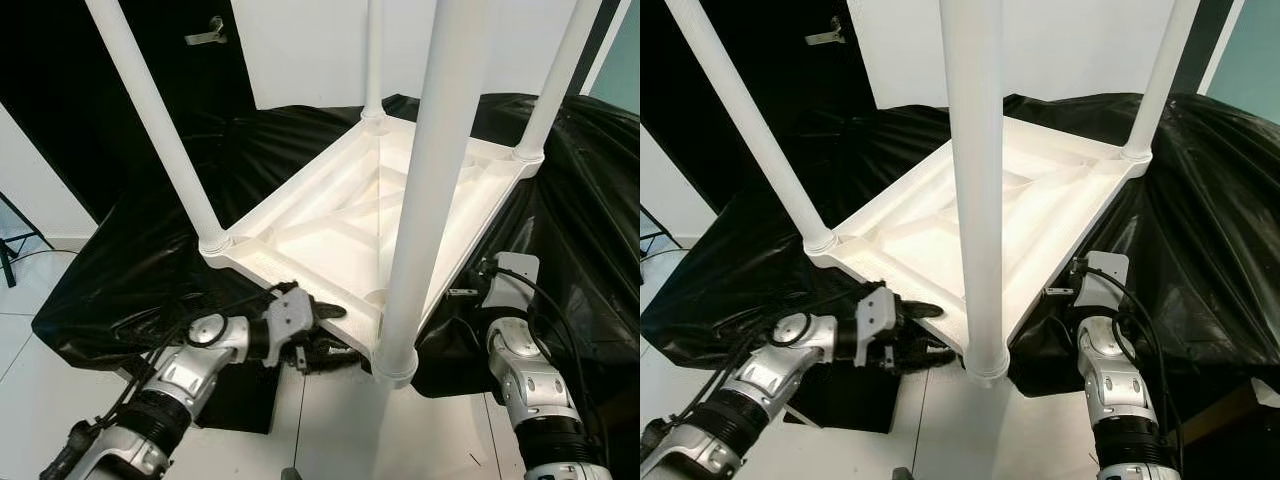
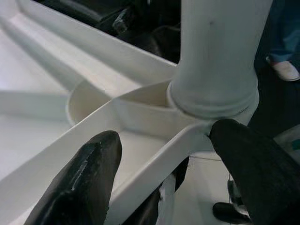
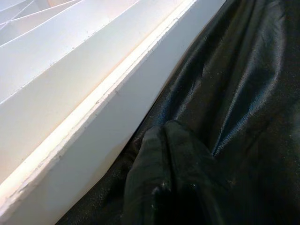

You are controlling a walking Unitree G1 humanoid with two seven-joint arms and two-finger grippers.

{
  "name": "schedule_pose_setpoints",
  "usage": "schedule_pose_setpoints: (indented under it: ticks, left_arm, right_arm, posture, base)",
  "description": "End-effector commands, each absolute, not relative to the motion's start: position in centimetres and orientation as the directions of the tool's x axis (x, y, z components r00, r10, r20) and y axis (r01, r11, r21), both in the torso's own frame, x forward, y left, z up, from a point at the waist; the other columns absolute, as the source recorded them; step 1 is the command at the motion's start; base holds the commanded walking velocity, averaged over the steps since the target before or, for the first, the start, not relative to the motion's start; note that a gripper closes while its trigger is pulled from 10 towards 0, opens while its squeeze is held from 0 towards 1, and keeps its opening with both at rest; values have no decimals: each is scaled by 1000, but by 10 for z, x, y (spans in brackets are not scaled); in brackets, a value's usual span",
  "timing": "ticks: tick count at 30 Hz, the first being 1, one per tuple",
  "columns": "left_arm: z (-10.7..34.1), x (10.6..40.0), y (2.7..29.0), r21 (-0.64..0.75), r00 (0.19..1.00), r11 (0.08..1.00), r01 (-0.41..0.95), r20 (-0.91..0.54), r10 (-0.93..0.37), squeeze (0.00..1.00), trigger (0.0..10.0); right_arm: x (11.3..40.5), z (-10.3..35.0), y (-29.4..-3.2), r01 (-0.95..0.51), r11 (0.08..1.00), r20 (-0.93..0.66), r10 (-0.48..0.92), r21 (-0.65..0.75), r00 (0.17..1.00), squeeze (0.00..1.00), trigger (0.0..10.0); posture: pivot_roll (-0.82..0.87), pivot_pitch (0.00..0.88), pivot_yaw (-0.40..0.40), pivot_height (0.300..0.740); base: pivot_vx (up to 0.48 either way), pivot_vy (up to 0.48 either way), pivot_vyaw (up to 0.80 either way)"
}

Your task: Building children table

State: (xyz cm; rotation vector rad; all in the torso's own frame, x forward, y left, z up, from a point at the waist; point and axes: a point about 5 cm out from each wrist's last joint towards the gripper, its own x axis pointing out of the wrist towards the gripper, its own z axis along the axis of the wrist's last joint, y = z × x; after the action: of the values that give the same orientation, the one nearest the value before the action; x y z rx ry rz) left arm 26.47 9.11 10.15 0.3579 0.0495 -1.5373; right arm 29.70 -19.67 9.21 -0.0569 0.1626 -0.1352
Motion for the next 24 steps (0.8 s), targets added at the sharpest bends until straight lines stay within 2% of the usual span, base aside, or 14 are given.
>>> schedule_pose_setpoints:
  ticks: [1,3,4,5,6,7,8,17,21,24]
  left_arm:
    - [102,249,88,143,-275,-331,933,-308,-911,0,10000]
    - [101,249,87,148,-276,-333,931,-311,-910,0,10000]
    - [99,249,86,149,-278,-339,929,-325,-904,0,6627]
    - [99,249,86,149,-278,-339,929,-325,-904,0,6627]
    - [97,249,85,153,-272,-338,929,-338,-901,0,3333]
    - [97,249,85,153,-272,-338,929,-338,-901,0,3333]
    - [95,249,84,153,-270,-340,928,-353,-896,0,0]
    - [84,251,72,147,-199,-271,951,-380,-904,0,0]
    - [76,257,60,160,-103,-179,971,-394,-913,0,0]
    - [75,259,59,167,-85,-164,972,-399,-913,0,0]
  right_arm:
    - [291,78,-194,130,990,-232,-140,-57,963,0,10000]
    - [291,78,-194,133,989,-233,-143,-56,962,0,10000]
    - [291,78,-194,137,989,-233,-146,-56,961,0,10000]
    - [291,78,-194,137,989,-233,-146,-56,961,0,10000]
    - [290,78,-194,139,989,-234,-148,-56,961,0,10000]
    - [290,78,-194,139,989,-234,-148,-56,961,0,10000]
    - [290,78,-194,141,988,-234,-151,-56,961,0,10000]
    - [291,83,-191,149,988,-224,-156,-49,962,0,10000]
    - [291,89,-189,151,988,-212,-156,-41,965,0,10000]
    - [291,90,-189,152,988,-211,-157,-40,965,0,10000]
  posture:
    - [-72,0,82,740]
    - [-72,0,82,740]
    - [-72,0,82,740]
    - [-72,0,82,740]
    - [-72,0,84,740]
    - [-72,0,84,740]
    - [-72,0,84,740]
    - [-77,0,92,740]
    - [-82,0,91,740]
    - [-82,0,91,740]
  base:
    - [0,0,0]
    - [0,0,0]
    - [0,0,0]
    - [0,0,0]
    - [0,0,0]
    - [0,0,0]
    - [0,0,0]
    - [0,0,0]
    - [0,0,0]
    - [0,0,0]
